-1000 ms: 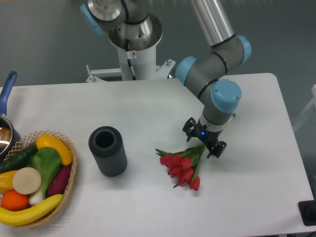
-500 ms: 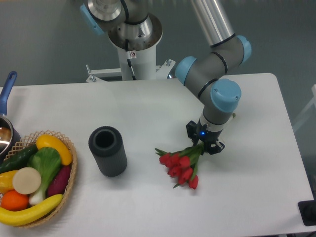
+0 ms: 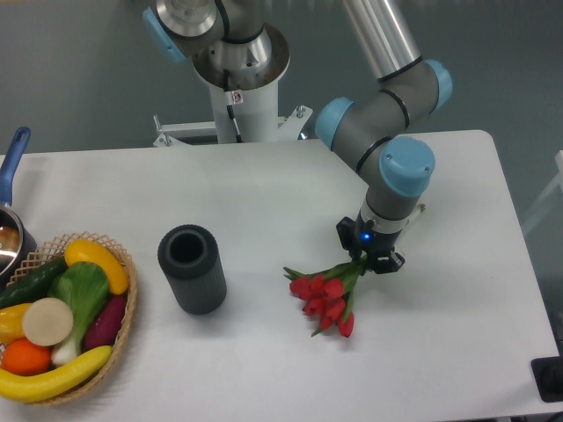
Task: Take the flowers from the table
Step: 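Lift the gripped tulip bundle up off the table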
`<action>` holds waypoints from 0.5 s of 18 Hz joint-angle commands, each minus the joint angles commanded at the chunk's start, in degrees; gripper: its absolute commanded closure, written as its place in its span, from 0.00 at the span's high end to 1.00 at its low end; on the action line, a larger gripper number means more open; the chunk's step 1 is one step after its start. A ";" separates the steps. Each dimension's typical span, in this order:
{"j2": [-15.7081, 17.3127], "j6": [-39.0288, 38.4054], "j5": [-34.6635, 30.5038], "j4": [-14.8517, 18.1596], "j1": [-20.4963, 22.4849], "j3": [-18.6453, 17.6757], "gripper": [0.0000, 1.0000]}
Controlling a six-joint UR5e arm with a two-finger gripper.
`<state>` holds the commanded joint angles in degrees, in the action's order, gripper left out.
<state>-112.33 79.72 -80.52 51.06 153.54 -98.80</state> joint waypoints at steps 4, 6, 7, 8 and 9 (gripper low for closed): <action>4.57 -1.66 13.86 0.00 2.89 1.50 0.28; 6.68 -3.51 19.84 -0.09 4.04 1.50 0.29; 7.82 -4.65 22.05 -0.09 4.13 1.59 0.28; 8.62 -5.62 23.81 -0.09 4.13 1.59 0.29; 9.49 -6.23 25.39 -0.09 4.13 1.59 0.29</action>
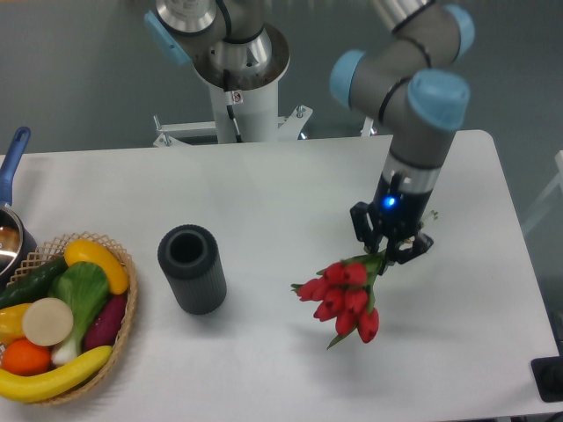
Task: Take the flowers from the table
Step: 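Lift the gripped tulip bundle up off the table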
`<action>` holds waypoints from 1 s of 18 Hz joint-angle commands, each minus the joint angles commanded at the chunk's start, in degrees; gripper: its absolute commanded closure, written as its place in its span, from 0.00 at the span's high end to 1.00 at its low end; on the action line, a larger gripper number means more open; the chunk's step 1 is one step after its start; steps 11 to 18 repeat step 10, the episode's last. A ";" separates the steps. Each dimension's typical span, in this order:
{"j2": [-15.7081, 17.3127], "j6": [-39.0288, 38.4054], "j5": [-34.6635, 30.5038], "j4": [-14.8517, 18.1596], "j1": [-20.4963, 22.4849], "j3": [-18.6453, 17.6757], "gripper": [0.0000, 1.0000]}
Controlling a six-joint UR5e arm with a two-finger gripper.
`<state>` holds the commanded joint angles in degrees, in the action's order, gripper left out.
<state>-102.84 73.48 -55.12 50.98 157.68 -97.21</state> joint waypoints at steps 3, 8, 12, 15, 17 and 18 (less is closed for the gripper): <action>2.03 -3.33 7.28 0.00 -0.09 0.09 0.29; 3.70 -6.07 10.91 -0.09 0.17 -0.18 0.29; 3.79 -6.07 11.00 -0.09 0.35 -0.26 0.29; 3.79 -6.07 11.00 -0.09 0.35 -0.26 0.29; 3.79 -6.07 11.00 -0.09 0.35 -0.26 0.29; 3.79 -6.07 11.00 -0.09 0.35 -0.26 0.29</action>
